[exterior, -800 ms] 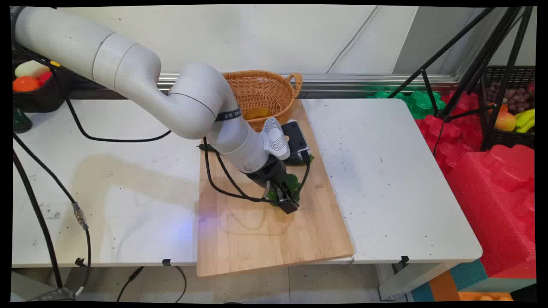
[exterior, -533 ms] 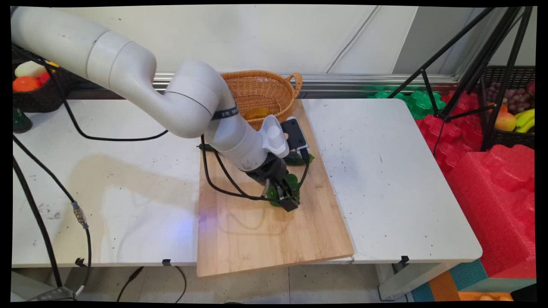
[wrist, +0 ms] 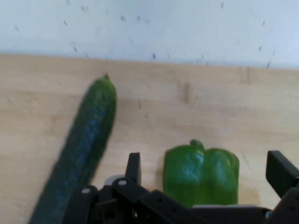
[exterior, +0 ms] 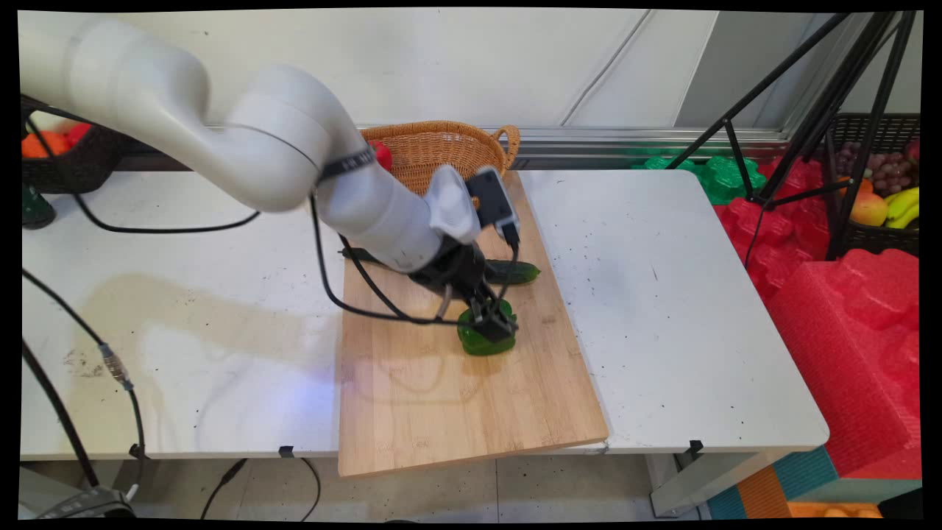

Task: Pick up the potato from the vegetable basket

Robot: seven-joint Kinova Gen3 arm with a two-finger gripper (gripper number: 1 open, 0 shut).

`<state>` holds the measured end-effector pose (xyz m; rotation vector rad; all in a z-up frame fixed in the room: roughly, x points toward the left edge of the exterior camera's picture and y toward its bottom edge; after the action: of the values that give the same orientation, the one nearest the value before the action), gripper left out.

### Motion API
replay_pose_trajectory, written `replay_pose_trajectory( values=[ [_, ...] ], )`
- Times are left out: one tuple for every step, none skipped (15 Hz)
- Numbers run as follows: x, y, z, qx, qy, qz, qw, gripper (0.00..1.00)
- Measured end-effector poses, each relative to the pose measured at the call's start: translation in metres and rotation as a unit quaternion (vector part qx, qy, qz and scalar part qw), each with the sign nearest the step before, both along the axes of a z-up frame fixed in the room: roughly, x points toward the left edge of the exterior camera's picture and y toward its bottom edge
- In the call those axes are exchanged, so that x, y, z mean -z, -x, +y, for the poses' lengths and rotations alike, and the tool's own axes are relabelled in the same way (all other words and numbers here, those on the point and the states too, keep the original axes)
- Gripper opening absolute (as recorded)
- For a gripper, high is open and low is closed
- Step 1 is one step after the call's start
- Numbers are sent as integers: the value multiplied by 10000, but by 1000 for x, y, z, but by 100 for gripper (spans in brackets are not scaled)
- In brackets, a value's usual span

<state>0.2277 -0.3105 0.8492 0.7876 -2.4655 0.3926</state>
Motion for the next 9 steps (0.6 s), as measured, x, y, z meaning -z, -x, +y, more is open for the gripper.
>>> replay_pose_trajectory(
  values=[
    [-9,-5,3,4,67,51,10000,100],
    [-16,-9,4,2,112,87,9999,100],
    [-25,-15,7,-14,169,136,9998,100],
    [-31,-21,9,-35,203,174,9996,100],
    [-40,-30,11,-69,254,229,9994,100],
    [-49,-40,12,-101,304,276,9991,100],
    [-58,-50,14,-138,359,322,9987,100],
    [-65,-60,14,-169,410,350,9984,100],
    [-70,-67,14,-196,447,363,9981,100]
  ],
)
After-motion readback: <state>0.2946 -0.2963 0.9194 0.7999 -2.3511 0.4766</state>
